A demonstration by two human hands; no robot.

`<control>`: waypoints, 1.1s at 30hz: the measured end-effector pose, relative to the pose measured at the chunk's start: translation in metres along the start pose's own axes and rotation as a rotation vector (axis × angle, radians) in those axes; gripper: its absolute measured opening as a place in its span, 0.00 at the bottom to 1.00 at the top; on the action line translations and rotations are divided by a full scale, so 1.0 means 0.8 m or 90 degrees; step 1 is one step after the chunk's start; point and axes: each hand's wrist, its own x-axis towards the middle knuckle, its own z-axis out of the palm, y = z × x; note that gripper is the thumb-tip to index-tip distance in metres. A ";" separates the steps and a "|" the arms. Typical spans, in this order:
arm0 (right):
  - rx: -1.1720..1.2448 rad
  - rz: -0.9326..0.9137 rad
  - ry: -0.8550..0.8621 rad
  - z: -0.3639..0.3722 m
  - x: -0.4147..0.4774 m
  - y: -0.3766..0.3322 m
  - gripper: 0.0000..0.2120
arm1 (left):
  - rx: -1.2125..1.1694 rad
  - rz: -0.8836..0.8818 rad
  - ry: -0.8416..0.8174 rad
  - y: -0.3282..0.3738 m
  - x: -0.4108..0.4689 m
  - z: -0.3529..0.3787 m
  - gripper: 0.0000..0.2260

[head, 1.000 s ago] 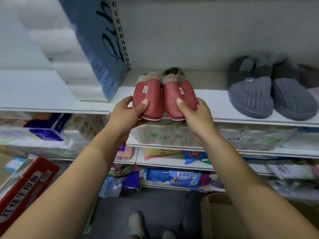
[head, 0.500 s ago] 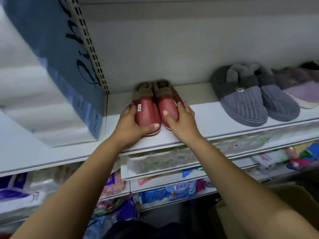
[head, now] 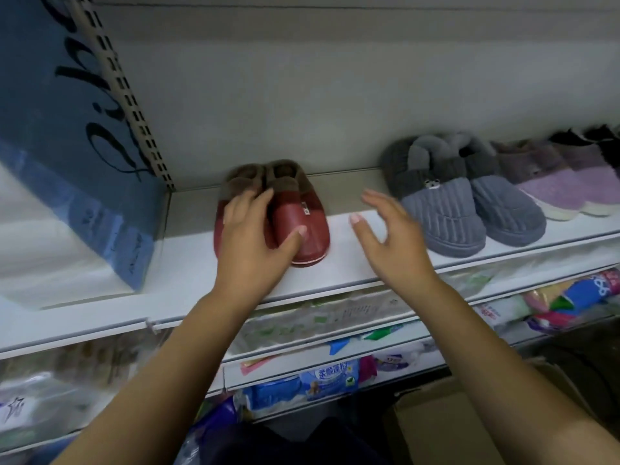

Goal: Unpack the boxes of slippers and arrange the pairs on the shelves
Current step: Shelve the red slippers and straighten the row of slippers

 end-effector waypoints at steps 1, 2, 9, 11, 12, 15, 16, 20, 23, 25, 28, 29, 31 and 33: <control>-0.018 -0.012 0.049 -0.024 -0.001 0.016 0.19 | -0.010 0.023 -0.018 0.017 0.004 0.014 0.32; -0.038 -0.017 0.096 -0.047 -0.001 0.035 0.18 | -0.021 0.041 -0.041 0.036 0.007 0.030 0.32; -0.204 0.171 0.152 -0.170 0.033 0.192 0.35 | -0.045 0.068 -0.332 0.142 0.019 0.157 0.51; -0.230 0.213 0.093 -0.182 0.041 0.228 0.42 | -0.050 0.062 -0.380 0.160 0.020 0.186 0.55; -0.241 0.222 0.069 -0.187 0.041 0.241 0.44 | -0.050 0.061 -0.388 0.169 0.020 0.199 0.56; -0.224 0.218 0.059 -0.183 0.037 0.248 0.39 | -0.040 0.041 -0.376 0.179 0.020 0.221 0.54; -0.215 0.207 0.074 -0.179 0.034 0.246 0.36 | -0.033 0.034 -0.360 0.178 0.020 0.224 0.52; -0.180 0.159 0.118 -0.156 0.020 0.239 0.32 | -0.019 0.035 -0.281 0.162 0.006 0.220 0.45; -0.158 0.134 0.118 -0.137 0.015 0.228 0.31 | -0.027 0.017 -0.244 0.145 -0.007 0.206 0.43; -0.158 0.116 0.125 -0.126 0.010 0.219 0.30 | -0.023 0.006 -0.227 0.134 -0.011 0.194 0.42; -0.143 0.093 0.115 -0.117 0.004 0.210 0.29 | -0.027 0.011 -0.214 0.117 -0.017 0.179 0.40; -0.138 0.084 0.112 -0.117 0.002 0.208 0.29 | -0.033 0.012 -0.211 0.113 -0.020 0.176 0.40; -0.131 0.067 0.105 -0.116 -0.001 0.207 0.29 | -0.037 0.010 -0.205 0.107 -0.024 0.172 0.40; -0.122 0.061 0.088 -0.114 0.000 0.207 0.29 | -0.029 0.010 -0.207 0.103 -0.024 0.171 0.39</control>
